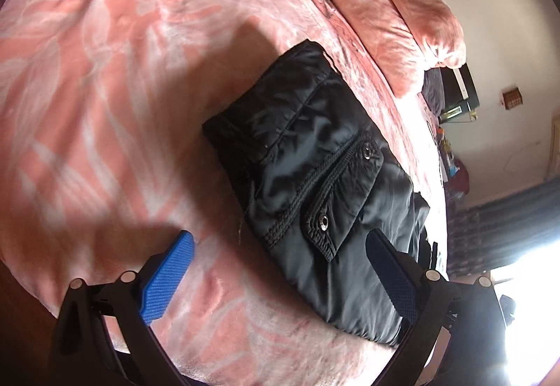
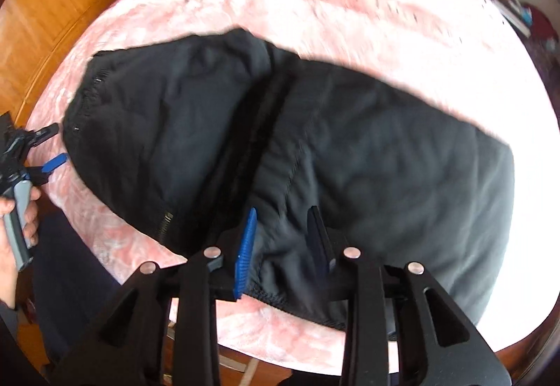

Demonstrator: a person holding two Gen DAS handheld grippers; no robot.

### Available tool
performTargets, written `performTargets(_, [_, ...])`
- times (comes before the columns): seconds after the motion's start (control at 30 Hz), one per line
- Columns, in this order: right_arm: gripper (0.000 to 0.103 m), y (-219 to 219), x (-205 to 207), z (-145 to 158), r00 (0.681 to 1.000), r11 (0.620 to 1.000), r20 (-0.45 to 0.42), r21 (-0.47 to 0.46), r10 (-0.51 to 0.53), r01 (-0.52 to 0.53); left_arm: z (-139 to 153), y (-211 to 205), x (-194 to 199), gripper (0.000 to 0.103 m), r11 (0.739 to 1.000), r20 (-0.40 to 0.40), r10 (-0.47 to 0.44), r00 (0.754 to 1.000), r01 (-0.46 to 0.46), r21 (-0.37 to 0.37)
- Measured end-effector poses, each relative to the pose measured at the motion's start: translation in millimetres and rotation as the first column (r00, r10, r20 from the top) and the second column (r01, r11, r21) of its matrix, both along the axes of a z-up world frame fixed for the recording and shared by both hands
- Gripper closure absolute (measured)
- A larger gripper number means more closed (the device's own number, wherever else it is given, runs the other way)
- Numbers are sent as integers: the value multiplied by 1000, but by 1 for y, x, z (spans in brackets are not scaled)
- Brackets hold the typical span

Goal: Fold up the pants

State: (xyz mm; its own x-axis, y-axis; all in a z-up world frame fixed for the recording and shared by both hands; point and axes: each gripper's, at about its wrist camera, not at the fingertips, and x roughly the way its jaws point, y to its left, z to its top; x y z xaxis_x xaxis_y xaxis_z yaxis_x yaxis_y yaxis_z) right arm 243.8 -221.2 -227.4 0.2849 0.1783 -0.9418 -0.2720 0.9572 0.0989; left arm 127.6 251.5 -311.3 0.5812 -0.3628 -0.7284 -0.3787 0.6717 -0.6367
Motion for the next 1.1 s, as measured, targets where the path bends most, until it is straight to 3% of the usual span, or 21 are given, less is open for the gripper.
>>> performTargets(0.2, [45,34,29,41,987,988,50,23,152,-153,-3,3,12,4,999,-41,24,999,-26,-48])
performTargets(0.27, [23,55,42,50,973,973,53,37,225,-227,-7,4,19,4,999,-74,31,997,-33,-36])
performTargets(0.33, [15,81,54,58,947,949,75,16,313,-315,-8,6,21,4,998,-86,47,995,-50,-38])
performTargets(0.43, [11,128,75,65,880,883,70,-24,469,-469,-9,6,25,4,997,-91,69,994,-72,-29])
performTargets(0.63, [8,228,150,49,750,754,-74,51,657,-655,-16,5,30,4,995,-107,102,989,-103,-9])
performTargets(0.77, [9,295,192,20,669,688,-179,82,722,-721,-17,2,32,4,994,-114,113,987,-112,14])
performTargets(0.93, [9,364,215,-24,537,588,-269,163,799,-793,-16,1,35,5,995,-111,94,989,-92,30])
performTargets(1.03, [9,391,222,-43,481,548,-304,201,823,-812,-16,1,34,15,994,-110,105,988,-101,42])
performTargets(1.1, [9,404,225,-55,441,530,-334,253,833,-809,-15,1,32,30,993,-113,109,988,-104,50])
